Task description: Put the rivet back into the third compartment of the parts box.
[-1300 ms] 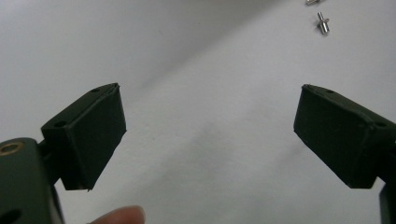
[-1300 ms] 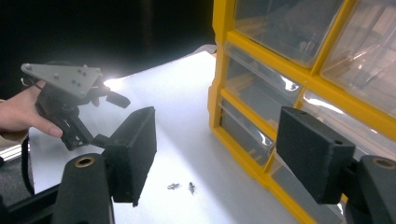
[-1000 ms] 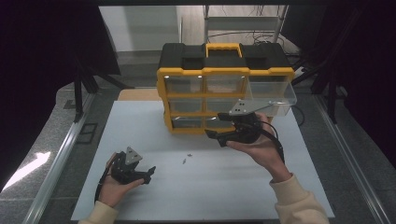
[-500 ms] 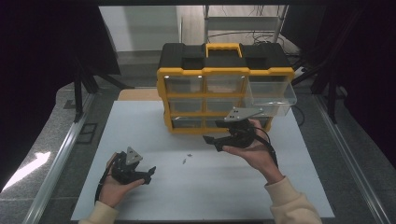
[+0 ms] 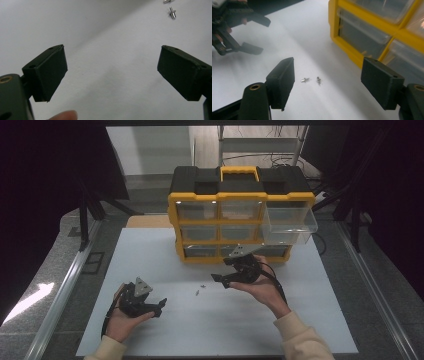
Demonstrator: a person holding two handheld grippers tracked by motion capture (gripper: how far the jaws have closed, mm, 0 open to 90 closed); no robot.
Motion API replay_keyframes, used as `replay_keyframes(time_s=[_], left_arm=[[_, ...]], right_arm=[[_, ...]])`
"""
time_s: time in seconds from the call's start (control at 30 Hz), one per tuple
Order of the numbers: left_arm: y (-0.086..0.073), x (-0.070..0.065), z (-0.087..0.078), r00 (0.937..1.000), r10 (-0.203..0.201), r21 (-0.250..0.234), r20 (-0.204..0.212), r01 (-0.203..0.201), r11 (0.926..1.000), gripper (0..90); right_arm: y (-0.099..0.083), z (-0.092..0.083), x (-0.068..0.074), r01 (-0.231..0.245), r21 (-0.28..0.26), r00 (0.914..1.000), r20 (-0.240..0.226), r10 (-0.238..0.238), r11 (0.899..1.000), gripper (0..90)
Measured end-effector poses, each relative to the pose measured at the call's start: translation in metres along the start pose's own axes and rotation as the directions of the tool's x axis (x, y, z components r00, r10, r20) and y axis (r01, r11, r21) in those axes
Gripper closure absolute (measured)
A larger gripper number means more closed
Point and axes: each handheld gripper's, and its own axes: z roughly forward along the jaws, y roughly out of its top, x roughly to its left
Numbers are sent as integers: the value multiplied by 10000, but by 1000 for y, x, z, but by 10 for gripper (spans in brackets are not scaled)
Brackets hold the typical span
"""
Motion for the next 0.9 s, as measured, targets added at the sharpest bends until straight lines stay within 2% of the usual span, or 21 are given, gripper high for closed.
replay_keyframes(time_s=[0.4, 0.9], left_arm=[[0, 1, 0, 10000, 76, 59, 29, -76, 10000, 98], [0, 2, 0, 10000, 86, 71, 37, -86, 9999, 97]], right_arm=[[-9, 43, 5, 270, 989, 9994, -218, -250, 9947, 261], [-16, 78, 2, 336, 1707, 9994, -139, -317, 9848, 272]])
